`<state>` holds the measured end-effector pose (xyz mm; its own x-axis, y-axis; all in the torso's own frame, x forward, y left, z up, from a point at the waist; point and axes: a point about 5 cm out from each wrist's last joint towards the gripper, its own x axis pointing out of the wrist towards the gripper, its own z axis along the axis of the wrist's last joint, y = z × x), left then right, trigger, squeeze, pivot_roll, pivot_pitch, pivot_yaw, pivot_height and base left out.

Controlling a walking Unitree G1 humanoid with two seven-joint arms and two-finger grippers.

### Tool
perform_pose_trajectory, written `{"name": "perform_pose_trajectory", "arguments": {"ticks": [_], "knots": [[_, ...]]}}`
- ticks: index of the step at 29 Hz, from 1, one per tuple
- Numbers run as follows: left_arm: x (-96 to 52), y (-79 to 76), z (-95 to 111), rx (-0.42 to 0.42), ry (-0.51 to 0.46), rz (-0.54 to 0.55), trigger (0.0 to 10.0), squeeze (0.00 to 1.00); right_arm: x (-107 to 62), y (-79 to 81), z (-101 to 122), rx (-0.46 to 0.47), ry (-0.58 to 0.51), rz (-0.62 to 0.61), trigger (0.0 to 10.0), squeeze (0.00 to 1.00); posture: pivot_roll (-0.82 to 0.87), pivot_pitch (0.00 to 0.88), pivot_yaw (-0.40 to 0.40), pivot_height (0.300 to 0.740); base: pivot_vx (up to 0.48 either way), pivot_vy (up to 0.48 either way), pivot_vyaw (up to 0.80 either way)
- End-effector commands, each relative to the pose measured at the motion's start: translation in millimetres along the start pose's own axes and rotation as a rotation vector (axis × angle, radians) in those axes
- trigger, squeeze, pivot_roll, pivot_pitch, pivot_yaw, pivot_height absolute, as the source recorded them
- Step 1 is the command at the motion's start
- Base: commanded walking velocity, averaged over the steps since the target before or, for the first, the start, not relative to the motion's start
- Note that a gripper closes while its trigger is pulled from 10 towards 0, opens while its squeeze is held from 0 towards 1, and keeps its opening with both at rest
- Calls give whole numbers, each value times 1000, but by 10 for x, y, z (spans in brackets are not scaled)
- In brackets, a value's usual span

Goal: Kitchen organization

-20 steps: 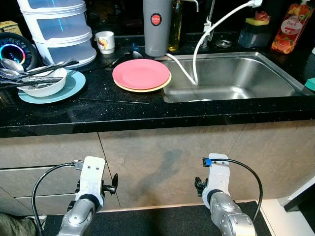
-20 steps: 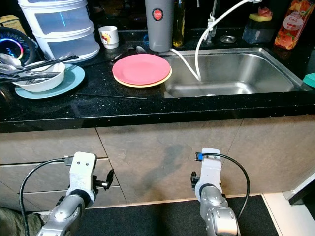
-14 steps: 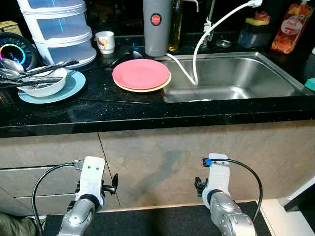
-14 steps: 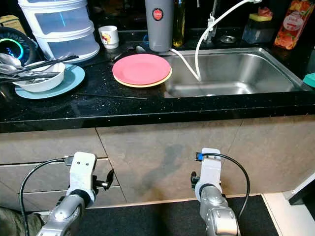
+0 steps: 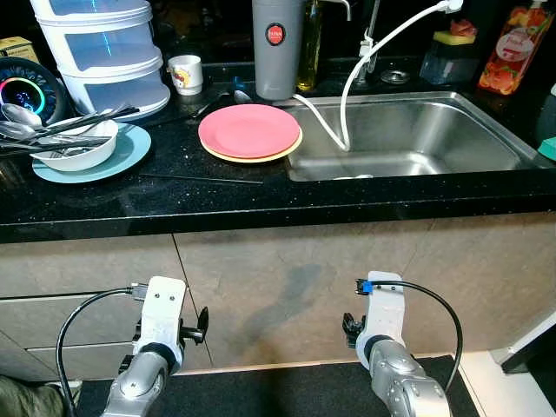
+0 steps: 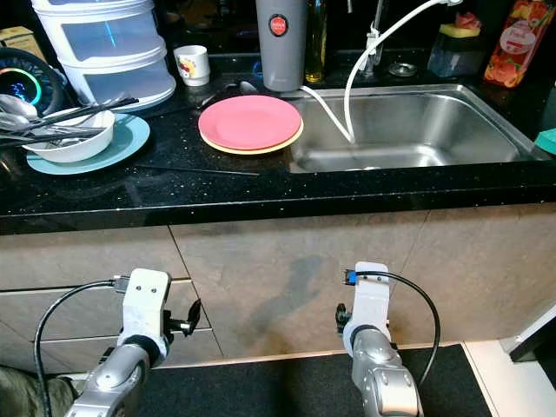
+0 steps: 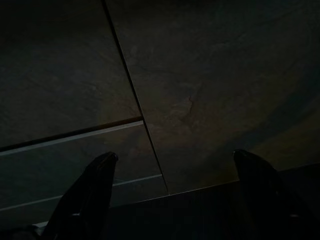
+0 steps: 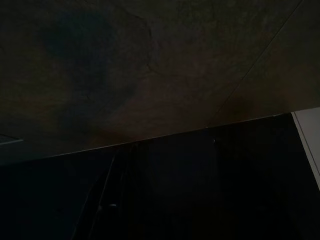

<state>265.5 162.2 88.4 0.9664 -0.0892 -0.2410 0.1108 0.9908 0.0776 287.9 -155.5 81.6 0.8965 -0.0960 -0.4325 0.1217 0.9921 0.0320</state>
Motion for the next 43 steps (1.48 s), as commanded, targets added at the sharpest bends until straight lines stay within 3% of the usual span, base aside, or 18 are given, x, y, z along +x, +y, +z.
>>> {"name": "perform_pose_trajectory", "arguments": {"ticks": [1,43], "knots": [[-26,37,-83,10,38,6,10000,0,-8,3,-91,4,38,3,10000,0,-36,126,51,740,0,0,0],[-17,43,-81,7,40,9,10000,0,7,-7,-84,9,37,0,10000,0,-36,133,53,740,0,0,0]]}}
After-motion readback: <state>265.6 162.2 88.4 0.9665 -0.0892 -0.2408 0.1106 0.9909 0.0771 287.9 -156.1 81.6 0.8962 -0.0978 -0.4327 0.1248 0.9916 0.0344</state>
